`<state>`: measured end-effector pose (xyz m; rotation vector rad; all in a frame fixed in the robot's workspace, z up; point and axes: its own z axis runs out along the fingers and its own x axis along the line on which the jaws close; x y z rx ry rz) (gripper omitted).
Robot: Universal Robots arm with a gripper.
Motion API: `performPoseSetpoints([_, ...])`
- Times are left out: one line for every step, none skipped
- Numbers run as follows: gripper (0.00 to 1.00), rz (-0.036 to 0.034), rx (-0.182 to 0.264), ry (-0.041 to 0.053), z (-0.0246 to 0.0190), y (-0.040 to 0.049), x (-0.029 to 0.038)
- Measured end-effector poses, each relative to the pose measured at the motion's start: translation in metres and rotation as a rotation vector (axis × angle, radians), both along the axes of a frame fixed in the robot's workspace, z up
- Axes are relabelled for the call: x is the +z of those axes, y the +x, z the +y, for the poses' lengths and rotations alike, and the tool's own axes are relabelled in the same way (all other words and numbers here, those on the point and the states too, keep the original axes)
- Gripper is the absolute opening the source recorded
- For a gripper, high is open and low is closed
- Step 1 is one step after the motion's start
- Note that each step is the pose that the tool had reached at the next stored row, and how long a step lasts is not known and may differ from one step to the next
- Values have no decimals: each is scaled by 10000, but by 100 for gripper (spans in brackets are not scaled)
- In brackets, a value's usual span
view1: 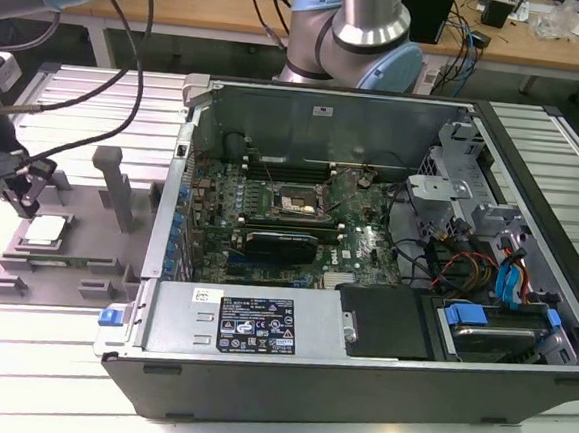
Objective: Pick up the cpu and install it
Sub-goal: 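Pick up the cpu and move it towards the insertion slot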
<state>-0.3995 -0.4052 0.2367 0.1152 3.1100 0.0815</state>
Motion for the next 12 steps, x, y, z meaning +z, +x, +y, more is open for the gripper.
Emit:
performPoseSetpoints([11,1,1,0,-4,0,-28])
performPoseSetpoints([11,1,1,0,-6,0,-63])
performPoseSetpoints([11,2,1,0,-7,0,-97])
performPoseSetpoints([11,1,1,0,-8,0,-133])
performPoseSetpoints([11,0,1,1,-8,0,-179])
performPoseSetpoints([11,1,2,0,-8,0,-185])
performPoseSetpoints([11,3,1,-1,-8,0,-184])
performPoseSetpoints([11,3,1,-1,-8,0,-184])
performPoseSetpoints([11,1,2,0,-8,0,-186])
performPoseSetpoints([11,1,2,0,-8,0,-186])
performPoseSetpoints([11,1,2,0,-8,0,-186])
performPoseSetpoints([17,1,1,0,-8,0,-186])
